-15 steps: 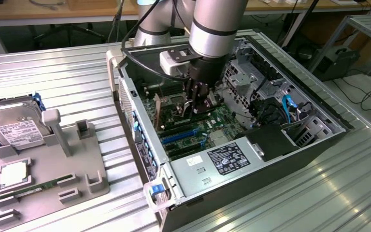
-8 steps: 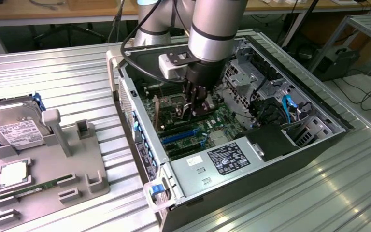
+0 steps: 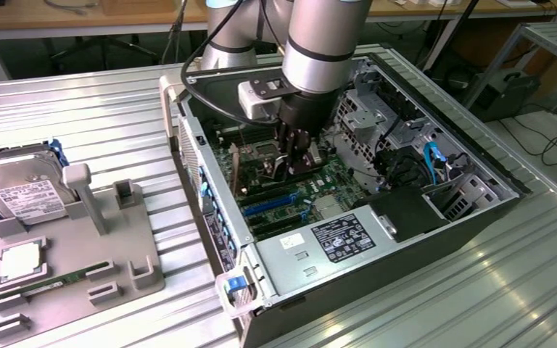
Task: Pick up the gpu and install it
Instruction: 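Insert the gpu into the slot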
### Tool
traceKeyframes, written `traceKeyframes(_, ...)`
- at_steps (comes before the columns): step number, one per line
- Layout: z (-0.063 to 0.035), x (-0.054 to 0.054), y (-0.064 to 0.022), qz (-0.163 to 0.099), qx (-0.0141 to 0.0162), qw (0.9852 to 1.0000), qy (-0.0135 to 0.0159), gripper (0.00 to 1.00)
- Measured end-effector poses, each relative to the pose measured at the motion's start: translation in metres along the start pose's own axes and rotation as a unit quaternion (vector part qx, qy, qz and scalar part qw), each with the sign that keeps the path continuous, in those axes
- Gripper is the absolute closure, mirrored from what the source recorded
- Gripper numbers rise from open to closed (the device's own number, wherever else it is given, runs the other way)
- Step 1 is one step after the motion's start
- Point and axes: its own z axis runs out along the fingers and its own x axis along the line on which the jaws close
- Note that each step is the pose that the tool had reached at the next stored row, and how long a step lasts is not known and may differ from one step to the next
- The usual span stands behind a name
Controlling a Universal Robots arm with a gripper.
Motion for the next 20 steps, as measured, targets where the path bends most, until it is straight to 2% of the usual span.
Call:
traceKeyframes(7,0.0052,0.001,0.0018,0.0,-0.0001,1.0,0.0001,0.72)
traceKeyframes(12,0.0075,0.003,0.0026,0.0,0.0,1.0,-0.003,0.72)
traceKeyframes(20,0.0137,0.006,0.0034,-0.001,0.0,1.0,-0.003,0.72)
